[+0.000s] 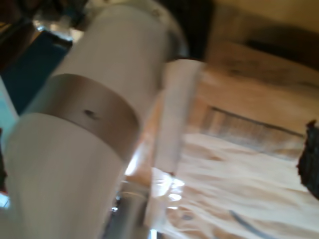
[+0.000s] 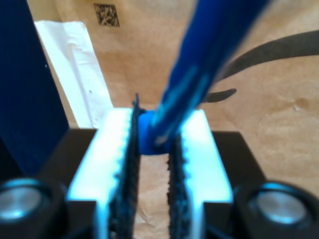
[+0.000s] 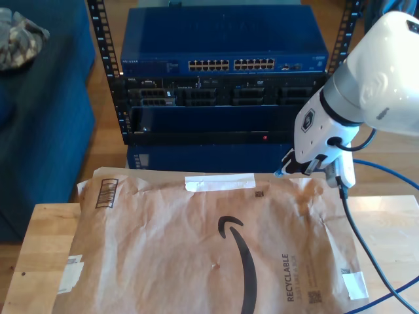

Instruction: Grab the cable and plug it in

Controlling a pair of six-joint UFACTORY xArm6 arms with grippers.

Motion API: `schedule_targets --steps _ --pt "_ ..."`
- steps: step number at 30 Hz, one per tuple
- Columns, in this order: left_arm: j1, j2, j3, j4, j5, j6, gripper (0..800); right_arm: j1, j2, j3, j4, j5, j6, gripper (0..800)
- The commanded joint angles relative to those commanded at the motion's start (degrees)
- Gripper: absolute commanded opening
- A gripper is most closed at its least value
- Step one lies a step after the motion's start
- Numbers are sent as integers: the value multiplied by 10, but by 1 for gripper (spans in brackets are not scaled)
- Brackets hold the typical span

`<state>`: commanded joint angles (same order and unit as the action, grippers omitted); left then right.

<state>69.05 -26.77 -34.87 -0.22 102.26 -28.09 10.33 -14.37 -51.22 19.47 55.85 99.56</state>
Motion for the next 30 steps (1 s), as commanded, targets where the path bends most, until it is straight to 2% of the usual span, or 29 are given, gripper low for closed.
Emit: schedule_targets --steps 3,5,8,12,15,19,21,25,30 --pt "73 0 28 18 -4 48 799 0 0 5 0 0 1 3" --pt "98 0 46 37 -8 63 799 0 -1 11 0 0 1 3" --pt "110 -1 80 46 -50 75 800 -1 -3 23 1 0 1 3" --pt "170 -8 131 47 -105 108 799 -2 -5 38 0 -1 1 3" --pt "174 -24 144 47 -135 116 799 -2 -5 49 -2 -1 -2 3" --pt "175 -23 154 52 -141 126 800 -1 -3 52 -8 -4 0 3" --pt "176 -24 168 69 -162 141 800 0 -2 51 -8 -11 1 3" --pt "208 -23 172 71 -178 180 800 2 0 46 -7 -13 1 3" --pt "239 -25 203 73 -244 207 800 2 0 40 -7 -13 -1 3"
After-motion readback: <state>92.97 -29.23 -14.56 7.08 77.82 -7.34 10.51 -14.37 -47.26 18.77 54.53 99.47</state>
